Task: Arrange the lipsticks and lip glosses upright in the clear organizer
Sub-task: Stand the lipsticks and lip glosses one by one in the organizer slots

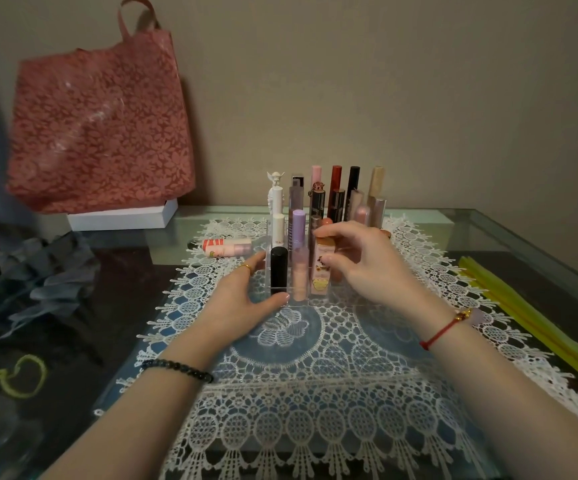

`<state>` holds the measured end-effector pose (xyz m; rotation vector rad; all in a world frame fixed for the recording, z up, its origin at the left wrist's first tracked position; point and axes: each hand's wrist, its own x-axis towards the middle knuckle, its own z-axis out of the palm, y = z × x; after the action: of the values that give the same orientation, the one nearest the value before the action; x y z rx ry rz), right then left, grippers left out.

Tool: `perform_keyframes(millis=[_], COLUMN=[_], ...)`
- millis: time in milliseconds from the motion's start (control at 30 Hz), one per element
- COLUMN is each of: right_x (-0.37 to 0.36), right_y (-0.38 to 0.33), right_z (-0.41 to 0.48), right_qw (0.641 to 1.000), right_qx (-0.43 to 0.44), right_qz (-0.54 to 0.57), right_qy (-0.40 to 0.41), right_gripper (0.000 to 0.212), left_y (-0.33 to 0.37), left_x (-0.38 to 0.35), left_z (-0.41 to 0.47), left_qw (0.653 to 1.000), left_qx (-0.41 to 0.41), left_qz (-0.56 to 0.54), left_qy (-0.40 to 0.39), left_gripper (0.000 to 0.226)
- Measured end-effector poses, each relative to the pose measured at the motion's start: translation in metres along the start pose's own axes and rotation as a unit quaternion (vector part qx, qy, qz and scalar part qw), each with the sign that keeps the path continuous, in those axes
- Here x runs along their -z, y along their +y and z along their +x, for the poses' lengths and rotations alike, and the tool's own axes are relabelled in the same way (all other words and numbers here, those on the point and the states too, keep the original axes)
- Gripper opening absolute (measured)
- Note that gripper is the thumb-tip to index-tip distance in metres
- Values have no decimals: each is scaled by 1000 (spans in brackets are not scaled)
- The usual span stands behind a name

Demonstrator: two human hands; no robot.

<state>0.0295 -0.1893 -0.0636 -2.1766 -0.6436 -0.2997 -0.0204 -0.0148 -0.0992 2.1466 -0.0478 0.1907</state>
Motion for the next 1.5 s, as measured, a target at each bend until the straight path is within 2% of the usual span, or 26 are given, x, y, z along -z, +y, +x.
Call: perform_keyframes(millis=[400,733,1067,1333,1500], right_x=[-6,17,78,107,109], right_y=[4,-6,8,39,53], right_z=[-5,-7,-34,-56,-69], right_qw=[1000,997,997,997,995], right_qx=[-9,1,12,-14,-48], right_qz=[-3,50,-10,-44,-84], right_qy=[-20,52,81,66,20], right_gripper=[32,38,37,38,39], left_y=[-2,-1,-2,-7,-6], left_x=[0,-1,-3,-2,-2], left_z=[0,1,3,4,4], left_qw=[1000,999,998,999,999], left_qx=[-12,-27,-39,-31,-21], left_qz=[-5,23,45,37,23], left_qy=[4,9,21,27,28], left_gripper=[76,75,74,74,75])
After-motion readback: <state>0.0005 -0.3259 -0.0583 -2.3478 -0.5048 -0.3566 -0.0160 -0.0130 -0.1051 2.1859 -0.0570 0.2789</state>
